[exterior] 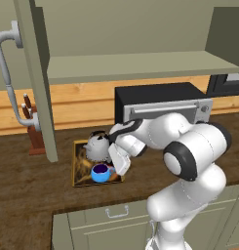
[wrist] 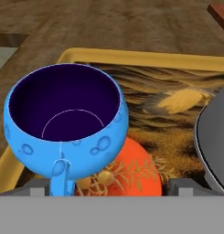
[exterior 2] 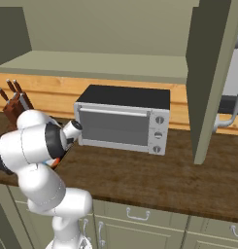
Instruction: Pick the kettle from the counter and place it on the tray. Then pick the mug from the cabinet and place it on the tray. Then close the cabinet doors.
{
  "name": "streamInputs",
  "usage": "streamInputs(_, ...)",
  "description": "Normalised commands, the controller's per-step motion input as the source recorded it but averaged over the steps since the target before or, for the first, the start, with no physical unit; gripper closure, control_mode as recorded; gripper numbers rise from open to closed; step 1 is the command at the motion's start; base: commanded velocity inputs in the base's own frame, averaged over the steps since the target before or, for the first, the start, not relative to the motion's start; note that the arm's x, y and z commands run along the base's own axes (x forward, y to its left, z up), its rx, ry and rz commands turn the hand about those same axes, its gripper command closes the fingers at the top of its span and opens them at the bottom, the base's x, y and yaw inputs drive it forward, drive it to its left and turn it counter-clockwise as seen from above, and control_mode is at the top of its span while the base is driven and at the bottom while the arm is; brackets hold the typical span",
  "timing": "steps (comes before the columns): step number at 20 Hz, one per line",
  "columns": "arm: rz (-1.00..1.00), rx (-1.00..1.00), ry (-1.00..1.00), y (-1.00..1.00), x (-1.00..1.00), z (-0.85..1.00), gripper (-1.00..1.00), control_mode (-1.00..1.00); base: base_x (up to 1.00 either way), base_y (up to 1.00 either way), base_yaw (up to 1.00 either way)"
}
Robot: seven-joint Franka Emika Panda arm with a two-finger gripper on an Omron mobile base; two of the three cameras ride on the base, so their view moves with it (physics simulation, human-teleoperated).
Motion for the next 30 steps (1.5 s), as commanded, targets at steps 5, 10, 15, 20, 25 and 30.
streamInputs(5, 0.00, 0.00, 0.00, 0.00, -0.10, -0.06, -1.00, -1.00, 0.00, 0.00, 0.00)
streamInputs(10, 0.01, 0.00, 0.00, -0.01, -0.27, -0.02, -1.00, -1.00, 0.00, 0.00, 0.00)
streamInputs(15, 0.04, 0.04, 0.00, -0.16, -0.38, 0.20, -1.00, -1.00, 0.00, 0.00, 0.00)
streamInputs(20, 0.01, 0.08, -0.10, -0.30, -0.41, 0.73, -1.00, -1.00, 0.00, 0.00, 0.00)
streamInputs(25, 0.00, 0.09, -0.16, -0.30, -0.55, 0.86, -1.00, -1.00, 0.00, 0.00, 0.00)
streamInputs(30, -0.09, 0.10, -0.08, -0.25, -0.56, 0.91, -1.00, -1.00, 0.00, 0.00, 0.00)
